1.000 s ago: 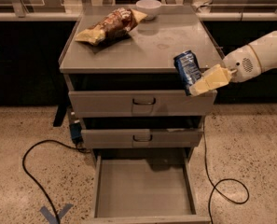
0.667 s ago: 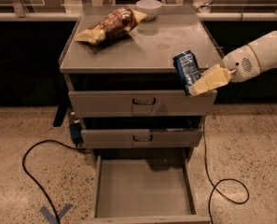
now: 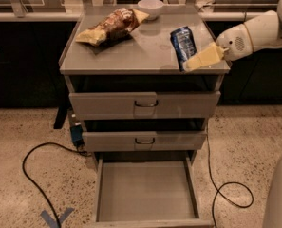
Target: Pick pepsi can from bottom drawer and place on counter
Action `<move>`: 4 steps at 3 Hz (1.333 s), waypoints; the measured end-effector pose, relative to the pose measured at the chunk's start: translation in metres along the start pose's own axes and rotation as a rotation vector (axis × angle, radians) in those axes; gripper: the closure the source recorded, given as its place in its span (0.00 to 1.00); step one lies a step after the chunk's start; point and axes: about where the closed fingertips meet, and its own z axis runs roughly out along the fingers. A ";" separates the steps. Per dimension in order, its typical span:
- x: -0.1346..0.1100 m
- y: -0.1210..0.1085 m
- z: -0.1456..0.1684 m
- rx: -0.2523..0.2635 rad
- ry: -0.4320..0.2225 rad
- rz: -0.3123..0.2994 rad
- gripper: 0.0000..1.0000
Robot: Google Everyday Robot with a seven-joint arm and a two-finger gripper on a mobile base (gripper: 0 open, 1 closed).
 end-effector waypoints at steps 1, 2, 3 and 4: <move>-0.041 -0.023 0.022 -0.005 -0.024 -0.051 1.00; -0.080 -0.034 0.049 -0.012 -0.040 -0.105 1.00; -0.108 -0.033 0.073 -0.034 -0.066 -0.131 1.00; -0.113 -0.041 0.096 -0.052 -0.073 -0.113 1.00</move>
Offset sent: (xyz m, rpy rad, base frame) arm 0.1443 0.0775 0.0731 0.0300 -0.1669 0.0970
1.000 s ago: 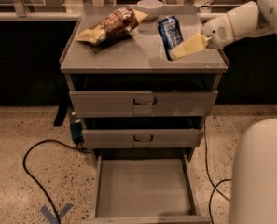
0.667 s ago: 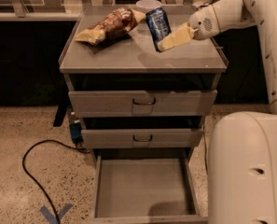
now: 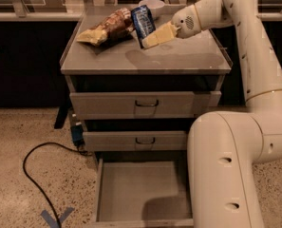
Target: Pick pepsi can from bottom drawer and place on counter
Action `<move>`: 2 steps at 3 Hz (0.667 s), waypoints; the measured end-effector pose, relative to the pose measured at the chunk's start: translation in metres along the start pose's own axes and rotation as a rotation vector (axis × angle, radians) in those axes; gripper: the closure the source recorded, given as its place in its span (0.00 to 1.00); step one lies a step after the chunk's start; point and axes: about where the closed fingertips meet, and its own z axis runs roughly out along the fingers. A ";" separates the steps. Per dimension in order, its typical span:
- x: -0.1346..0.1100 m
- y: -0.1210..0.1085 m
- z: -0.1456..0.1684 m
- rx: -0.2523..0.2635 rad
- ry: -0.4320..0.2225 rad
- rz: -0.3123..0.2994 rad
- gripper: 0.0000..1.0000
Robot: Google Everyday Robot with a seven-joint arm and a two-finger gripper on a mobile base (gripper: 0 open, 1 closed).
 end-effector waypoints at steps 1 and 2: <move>0.019 -0.028 0.009 0.020 -0.038 0.094 1.00; 0.019 -0.028 0.009 0.020 -0.038 0.094 1.00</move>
Offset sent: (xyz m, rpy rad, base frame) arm 0.0158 -0.0055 -0.0210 0.0303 0.0498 -0.0538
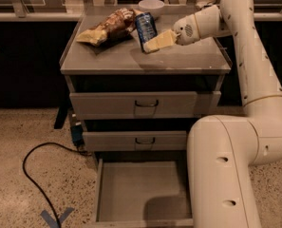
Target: Pick pepsi can from bottom drawer and place on counter
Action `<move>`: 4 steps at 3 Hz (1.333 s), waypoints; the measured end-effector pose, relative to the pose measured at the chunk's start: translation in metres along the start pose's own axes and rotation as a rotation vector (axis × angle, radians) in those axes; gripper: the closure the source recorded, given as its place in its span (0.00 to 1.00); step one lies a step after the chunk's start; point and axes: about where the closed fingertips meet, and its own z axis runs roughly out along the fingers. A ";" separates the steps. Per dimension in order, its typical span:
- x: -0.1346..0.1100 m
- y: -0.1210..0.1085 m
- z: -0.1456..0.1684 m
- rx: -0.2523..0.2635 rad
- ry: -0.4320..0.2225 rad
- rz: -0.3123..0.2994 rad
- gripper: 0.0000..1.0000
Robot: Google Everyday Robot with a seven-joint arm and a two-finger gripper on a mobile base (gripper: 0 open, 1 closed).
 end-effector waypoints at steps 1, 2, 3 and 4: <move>0.011 -0.025 0.009 0.051 0.000 0.054 1.00; 0.021 -0.048 0.015 0.102 0.000 0.107 1.00; 0.029 -0.052 0.022 0.103 0.020 0.145 1.00; 0.029 -0.052 0.022 0.103 0.020 0.145 1.00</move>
Offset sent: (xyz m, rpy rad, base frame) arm 0.0694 -0.0289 -0.0513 -0.0491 0.0954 -0.2177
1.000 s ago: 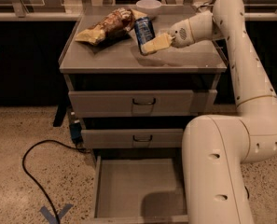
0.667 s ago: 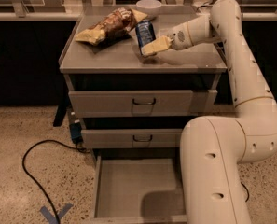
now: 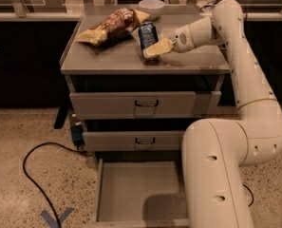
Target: Pick pepsi can from bottom drawer and place on counter
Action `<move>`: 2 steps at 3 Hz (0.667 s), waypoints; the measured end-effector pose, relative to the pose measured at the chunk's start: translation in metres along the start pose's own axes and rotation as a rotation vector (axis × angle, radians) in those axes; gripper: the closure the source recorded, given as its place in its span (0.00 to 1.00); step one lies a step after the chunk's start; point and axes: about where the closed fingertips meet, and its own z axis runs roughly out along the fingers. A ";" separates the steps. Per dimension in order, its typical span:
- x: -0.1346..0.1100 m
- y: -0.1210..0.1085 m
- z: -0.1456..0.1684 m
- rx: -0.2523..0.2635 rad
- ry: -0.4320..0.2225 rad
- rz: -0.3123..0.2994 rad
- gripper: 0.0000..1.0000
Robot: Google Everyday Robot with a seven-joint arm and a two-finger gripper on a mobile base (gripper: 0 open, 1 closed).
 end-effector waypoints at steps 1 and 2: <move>-0.009 0.004 -0.011 0.020 -0.008 -0.009 1.00; -0.020 0.010 -0.028 0.057 -0.010 -0.013 1.00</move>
Offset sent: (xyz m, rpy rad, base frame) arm -0.0139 -0.0322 0.0626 -0.0540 -0.0600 -0.0841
